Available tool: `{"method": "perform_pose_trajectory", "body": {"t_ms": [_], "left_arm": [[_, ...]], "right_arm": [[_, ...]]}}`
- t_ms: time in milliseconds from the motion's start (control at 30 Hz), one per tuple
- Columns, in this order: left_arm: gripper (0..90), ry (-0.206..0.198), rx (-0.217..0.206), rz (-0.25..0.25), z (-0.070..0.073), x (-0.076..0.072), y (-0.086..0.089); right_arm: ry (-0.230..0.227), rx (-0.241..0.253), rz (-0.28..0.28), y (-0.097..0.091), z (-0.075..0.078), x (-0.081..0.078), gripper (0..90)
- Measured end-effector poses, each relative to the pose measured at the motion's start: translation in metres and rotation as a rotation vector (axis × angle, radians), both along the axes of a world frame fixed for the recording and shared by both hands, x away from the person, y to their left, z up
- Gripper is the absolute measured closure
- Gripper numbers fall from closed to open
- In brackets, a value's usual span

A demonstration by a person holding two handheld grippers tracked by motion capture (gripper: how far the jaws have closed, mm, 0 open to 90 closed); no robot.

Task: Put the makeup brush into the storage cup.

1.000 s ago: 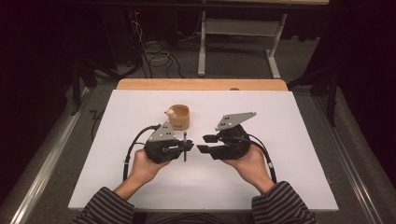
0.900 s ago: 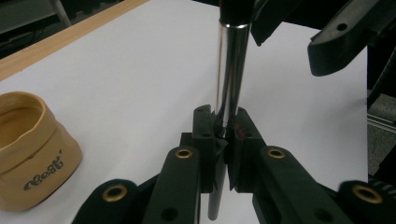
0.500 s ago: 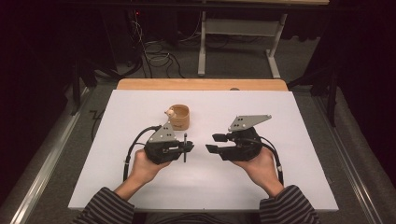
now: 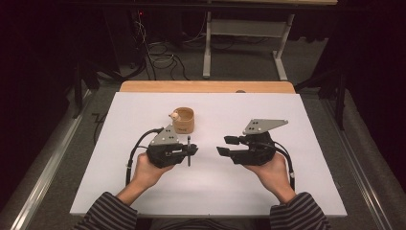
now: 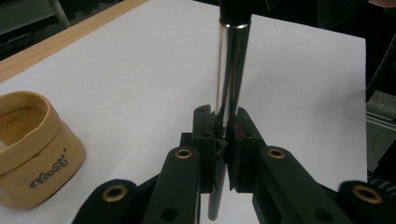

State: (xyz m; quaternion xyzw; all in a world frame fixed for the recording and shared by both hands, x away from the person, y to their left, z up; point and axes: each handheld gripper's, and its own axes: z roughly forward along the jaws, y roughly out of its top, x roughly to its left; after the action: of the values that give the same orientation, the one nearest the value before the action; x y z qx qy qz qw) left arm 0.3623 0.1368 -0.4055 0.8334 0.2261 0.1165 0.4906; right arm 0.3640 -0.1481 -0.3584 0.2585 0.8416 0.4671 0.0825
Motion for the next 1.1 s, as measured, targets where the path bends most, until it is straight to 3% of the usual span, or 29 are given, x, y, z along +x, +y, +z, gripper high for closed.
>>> {"method": "perform_pose_trajectory", "body": {"t_ms": [567, 1100], "left_arm": [[83.6, -0.001, -0.002, -0.01, 0.0, 0.0, -0.001], [83.5, -0.011, -0.006, -0.013, 0.001, -0.002, 0.0]], "right_arm": [[-0.028, 0.017, -0.038, -0.023, -0.007, -0.005, 50.5], [-0.023, 0.044, -0.088, -0.044, -0.017, -0.008, 49.2]]}}
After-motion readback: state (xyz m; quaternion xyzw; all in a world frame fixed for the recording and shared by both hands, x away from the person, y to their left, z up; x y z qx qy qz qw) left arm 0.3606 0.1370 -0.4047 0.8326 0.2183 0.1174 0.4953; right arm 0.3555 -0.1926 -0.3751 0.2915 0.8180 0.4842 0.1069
